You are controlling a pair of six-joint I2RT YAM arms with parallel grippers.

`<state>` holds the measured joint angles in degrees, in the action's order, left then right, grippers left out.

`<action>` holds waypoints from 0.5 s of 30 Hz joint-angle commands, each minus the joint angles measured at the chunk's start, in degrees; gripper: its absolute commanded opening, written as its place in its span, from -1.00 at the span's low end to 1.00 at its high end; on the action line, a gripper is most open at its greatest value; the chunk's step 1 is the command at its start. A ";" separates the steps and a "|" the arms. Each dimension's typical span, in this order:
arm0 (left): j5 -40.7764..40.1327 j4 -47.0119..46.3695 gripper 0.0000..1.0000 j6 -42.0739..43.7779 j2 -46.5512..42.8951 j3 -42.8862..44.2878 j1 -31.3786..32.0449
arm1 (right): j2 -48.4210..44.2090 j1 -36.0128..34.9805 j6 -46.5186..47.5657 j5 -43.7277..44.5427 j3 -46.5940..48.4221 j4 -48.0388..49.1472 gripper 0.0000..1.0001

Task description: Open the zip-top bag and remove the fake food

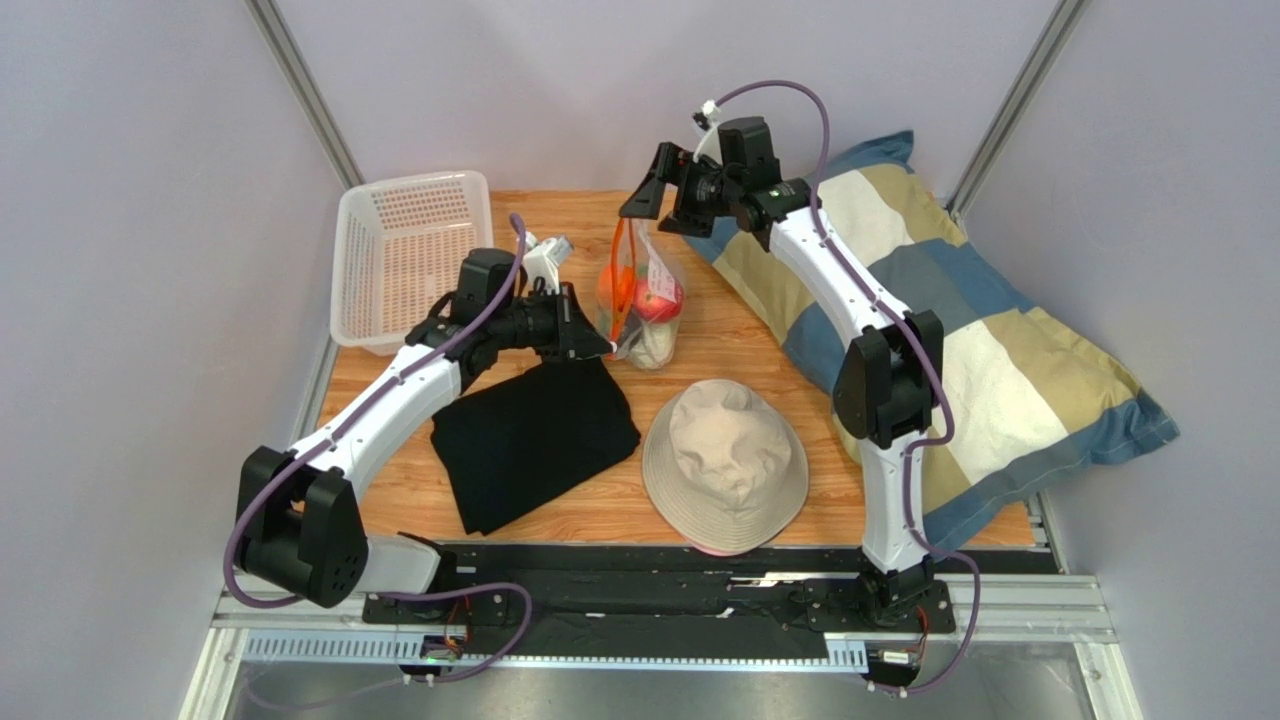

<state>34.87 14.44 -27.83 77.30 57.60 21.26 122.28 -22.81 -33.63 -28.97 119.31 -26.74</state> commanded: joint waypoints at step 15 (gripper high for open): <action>3.27 -2.75 -1.00 -3.63 4.53 6.21 3.00 | -12.00 -7.77 8.31 24.31 4.08 -30.73 0.73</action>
<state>37.63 12.69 -30.94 81.67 61.95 23.75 111.50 -26.35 -30.61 -8.80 120.18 -57.21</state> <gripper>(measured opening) 0.072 0.898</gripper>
